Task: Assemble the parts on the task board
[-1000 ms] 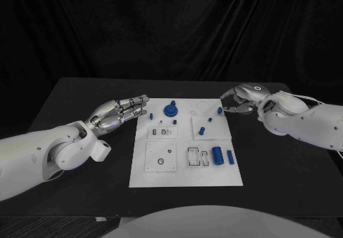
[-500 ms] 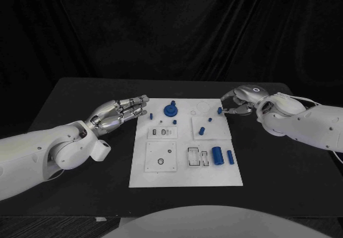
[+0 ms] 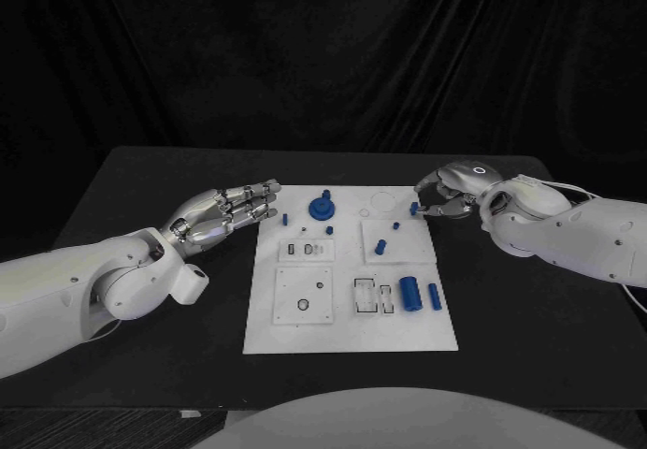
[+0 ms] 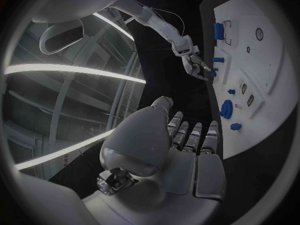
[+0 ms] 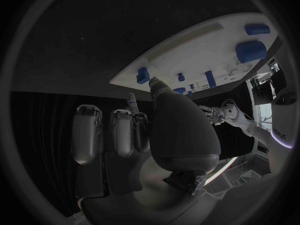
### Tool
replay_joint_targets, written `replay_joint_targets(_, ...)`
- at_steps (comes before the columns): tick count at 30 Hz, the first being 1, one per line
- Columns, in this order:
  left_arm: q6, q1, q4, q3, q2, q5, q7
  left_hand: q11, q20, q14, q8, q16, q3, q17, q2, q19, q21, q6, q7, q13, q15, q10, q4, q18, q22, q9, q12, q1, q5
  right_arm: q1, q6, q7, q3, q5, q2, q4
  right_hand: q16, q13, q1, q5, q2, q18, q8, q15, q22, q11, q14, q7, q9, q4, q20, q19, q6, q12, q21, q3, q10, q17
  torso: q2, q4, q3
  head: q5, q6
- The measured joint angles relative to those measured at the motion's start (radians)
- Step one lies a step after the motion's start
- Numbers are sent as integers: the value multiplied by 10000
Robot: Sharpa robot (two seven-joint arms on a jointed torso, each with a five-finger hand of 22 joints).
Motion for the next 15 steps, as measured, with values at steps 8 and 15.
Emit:
replay_joint_targets(8,17,-3,-10,-2,7,0,-5,0,0,0,0,0,-1,0,0,0,0,0,0,-1,0,0,0,0,0,0,0,0,0,-31,91,-45,0,0,94,-80,0,0,200,264,43,0,96,12,8,35,-12,80,89,0,36,36,149,0,0,0,35,0,-1,2,-1,-6,-1)
replay_joint_targets(15,37,-4,-16,-2,10,0,-13,0,0,0,0,0,-1,0,0,0,0,0,0,-1,0,0,0,0,1,1,0,0,0,-62,163,-78,1,0,159,-139,0,8,310,388,65,0,276,60,7,96,-7,129,208,-17,72,0,306,0,0,17,26,0,-2,4,-2,-13,-1)
